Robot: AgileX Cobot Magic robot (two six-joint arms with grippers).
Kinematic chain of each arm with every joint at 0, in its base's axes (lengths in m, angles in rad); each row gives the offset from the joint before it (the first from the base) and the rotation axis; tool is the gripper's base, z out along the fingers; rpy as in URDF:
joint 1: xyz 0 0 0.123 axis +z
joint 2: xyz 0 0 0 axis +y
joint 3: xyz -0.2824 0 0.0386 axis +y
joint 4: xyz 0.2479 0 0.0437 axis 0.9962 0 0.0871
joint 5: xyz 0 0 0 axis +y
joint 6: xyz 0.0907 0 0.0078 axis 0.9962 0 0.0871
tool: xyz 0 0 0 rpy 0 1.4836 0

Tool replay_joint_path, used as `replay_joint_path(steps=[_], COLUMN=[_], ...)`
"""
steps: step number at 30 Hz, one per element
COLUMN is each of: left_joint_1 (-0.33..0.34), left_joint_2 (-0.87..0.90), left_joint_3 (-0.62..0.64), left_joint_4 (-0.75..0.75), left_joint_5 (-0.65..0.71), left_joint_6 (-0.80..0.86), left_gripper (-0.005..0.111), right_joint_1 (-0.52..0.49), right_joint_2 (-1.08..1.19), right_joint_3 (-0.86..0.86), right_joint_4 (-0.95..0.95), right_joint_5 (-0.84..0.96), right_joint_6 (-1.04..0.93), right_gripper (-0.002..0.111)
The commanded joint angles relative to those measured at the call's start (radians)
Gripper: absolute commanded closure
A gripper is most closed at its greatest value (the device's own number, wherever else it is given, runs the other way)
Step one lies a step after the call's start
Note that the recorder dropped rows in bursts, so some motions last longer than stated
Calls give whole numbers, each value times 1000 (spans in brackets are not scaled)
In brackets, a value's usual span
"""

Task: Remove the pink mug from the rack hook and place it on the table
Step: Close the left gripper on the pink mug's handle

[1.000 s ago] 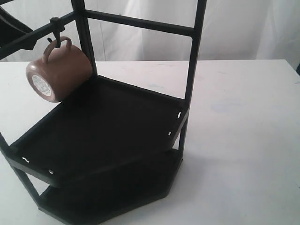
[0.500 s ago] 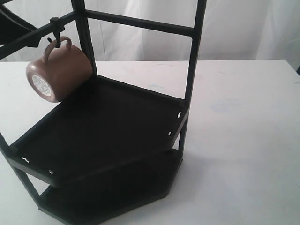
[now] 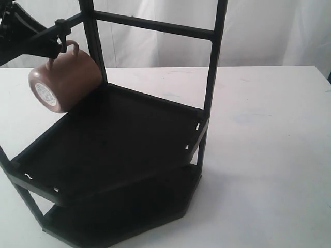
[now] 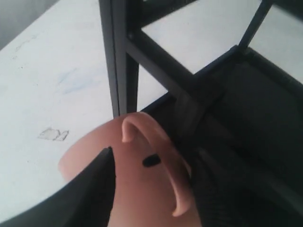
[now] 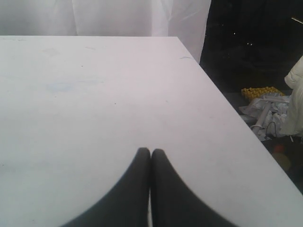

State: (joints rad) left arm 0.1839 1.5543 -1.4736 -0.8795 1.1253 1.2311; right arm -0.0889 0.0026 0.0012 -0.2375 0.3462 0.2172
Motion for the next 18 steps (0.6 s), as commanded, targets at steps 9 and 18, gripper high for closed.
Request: replay_joint_path(steps=[9,18], left_joint_1=[-10,-18], left_joint_2=[-6,-6], left_joint_3=[-3,-3], left_joint_4=[55,53], left_joint_5=[96,96], left_joint_6=[-26,-21], left_gripper=[53,59], right_joint_1=[1,1], right_joint_2=[-3,-3], right_joint_3=[-1,-1], right_joint_4=[1,1], right_joint_5=[-2,-2], right_joint_6=[1,1], right_gripper=[108,108])
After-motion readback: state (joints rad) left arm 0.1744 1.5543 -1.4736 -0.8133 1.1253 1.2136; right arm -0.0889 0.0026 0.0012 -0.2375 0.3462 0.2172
